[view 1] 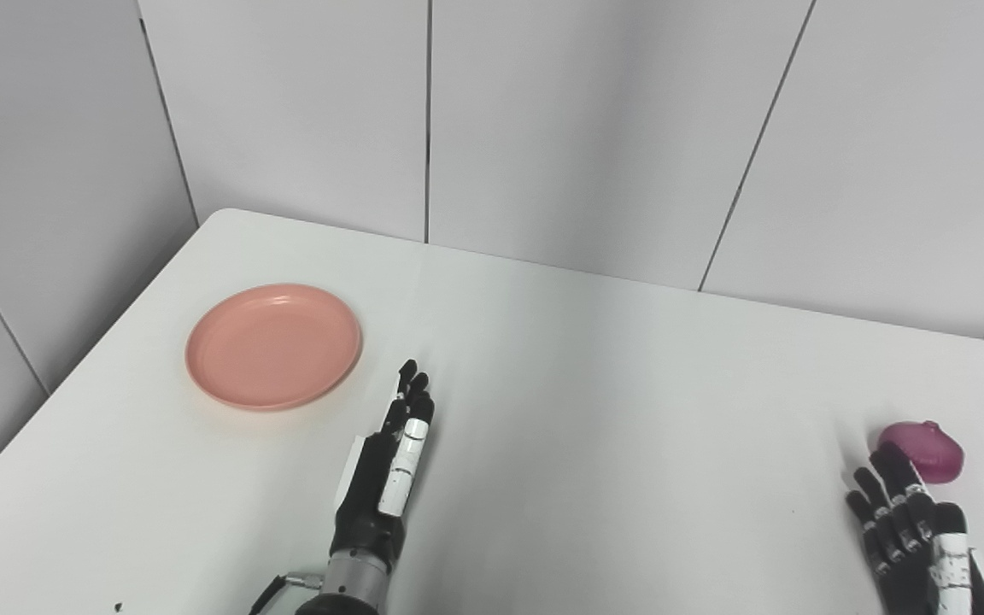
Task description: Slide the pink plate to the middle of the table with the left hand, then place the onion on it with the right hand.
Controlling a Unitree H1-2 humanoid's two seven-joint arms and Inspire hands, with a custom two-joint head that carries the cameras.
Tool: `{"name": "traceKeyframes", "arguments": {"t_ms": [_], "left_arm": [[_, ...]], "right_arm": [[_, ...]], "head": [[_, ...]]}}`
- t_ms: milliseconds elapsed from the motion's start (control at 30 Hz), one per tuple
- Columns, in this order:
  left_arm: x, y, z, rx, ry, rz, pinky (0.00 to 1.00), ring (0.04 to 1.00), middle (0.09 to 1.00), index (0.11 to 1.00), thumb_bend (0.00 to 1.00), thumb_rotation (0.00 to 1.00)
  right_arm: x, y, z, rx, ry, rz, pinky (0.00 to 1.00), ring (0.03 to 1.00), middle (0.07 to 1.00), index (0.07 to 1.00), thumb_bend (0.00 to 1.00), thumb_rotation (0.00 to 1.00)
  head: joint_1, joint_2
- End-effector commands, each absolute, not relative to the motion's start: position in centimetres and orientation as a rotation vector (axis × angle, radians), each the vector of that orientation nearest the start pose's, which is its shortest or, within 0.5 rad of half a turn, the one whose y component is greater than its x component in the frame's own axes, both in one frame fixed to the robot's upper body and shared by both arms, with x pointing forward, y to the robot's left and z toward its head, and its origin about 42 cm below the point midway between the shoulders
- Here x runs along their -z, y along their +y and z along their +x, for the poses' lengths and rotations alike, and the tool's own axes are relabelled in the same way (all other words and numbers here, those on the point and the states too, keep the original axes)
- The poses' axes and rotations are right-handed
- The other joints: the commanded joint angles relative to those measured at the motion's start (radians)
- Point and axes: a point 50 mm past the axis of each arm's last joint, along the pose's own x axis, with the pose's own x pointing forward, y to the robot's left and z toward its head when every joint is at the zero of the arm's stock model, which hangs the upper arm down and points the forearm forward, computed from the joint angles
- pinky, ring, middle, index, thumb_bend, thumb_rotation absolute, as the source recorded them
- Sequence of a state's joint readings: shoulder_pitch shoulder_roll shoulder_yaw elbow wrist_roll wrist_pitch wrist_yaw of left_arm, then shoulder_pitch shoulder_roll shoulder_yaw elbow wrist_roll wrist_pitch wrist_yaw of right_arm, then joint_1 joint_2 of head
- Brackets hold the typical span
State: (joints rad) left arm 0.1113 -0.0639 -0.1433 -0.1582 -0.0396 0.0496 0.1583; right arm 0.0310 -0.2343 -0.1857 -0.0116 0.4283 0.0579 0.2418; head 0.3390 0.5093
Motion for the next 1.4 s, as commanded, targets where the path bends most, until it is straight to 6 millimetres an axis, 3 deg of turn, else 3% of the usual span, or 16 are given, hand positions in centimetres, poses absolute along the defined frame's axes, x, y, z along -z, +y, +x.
{"name": "traceKeyframes", "arguments": {"t_ms": [0,67,200,433,567,733,867,1067,1367], "left_arm": [[-9.5,14.6,23.1,-0.052,0.082,-0.172,1.00,1.000,1.000,1.000,0.62,0.95],[-9.5,14.6,23.0,-0.052,0.078,-0.176,1.00,1.000,1.000,1.000,0.60,0.97],[-10.5,15.0,22.7,-0.053,0.063,-0.191,1.00,1.000,1.000,1.000,0.68,0.96],[-16.8,16.8,23.9,-0.015,-0.068,-0.210,1.00,0.986,0.968,1.000,0.70,0.95],[-21.3,19.0,26.4,0.034,-0.149,-0.199,1.00,0.957,0.947,0.996,0.74,0.97],[-24.7,22.4,30.3,0.070,-0.240,-0.127,0.93,0.877,0.875,0.888,0.86,0.99],[-27.8,24.8,32.8,0.037,-0.305,-0.056,0.94,0.892,0.884,0.898,0.90,1.00],[-29.8,28.1,35.5,-0.014,-0.370,-0.024,0.90,0.845,0.860,0.891,0.96,1.00],[-30.4,36.7,41.5,-0.116,-0.472,0.051,0.85,0.798,0.792,0.833,0.99,1.00]], "right_arm": [[-8.0,-33.4,25.2,-0.021,0.124,0.227,1.00,0.991,0.983,0.945,0.79,0.82],[-7.9,-33.5,25.2,-0.020,0.124,0.224,1.00,0.977,0.972,0.932,0.79,0.82],[-7.9,-33.7,25.1,-0.020,0.127,0.229,1.00,0.980,0.973,0.933,0.80,0.82],[-7.5,-33.8,25.3,-0.019,0.125,0.240,1.00,0.972,0.959,0.931,0.84,0.80],[-7.3,-33.8,25.5,-0.039,0.119,0.256,1.00,0.996,0.988,0.960,0.86,0.79],[-7.3,-33.7,25.5,-0.042,0.115,0.252,1.00,0.979,0.969,0.940,0.87,0.79],[-7.4,-33.4,25.5,-0.038,0.115,0.259,1.00,0.963,0.952,0.921,0.87,0.79],[-7.5,-33.2,25.5,-0.026,0.120,0.251,0.97,0.918,0.916,0.890,0.87,0.78],[-7.4,-33.1,25.5,-0.024,0.125,0.235,0.94,0.906,0.902,0.870,0.91,0.77]], "head": [[0.005,-0.006],[0.006,-0.013],[0.012,-0.014],[0.026,-0.029],[0.023,-0.030],[0.021,-0.029],[0.012,-0.028],[0.010,-0.027],[0.007,-0.034]]}}
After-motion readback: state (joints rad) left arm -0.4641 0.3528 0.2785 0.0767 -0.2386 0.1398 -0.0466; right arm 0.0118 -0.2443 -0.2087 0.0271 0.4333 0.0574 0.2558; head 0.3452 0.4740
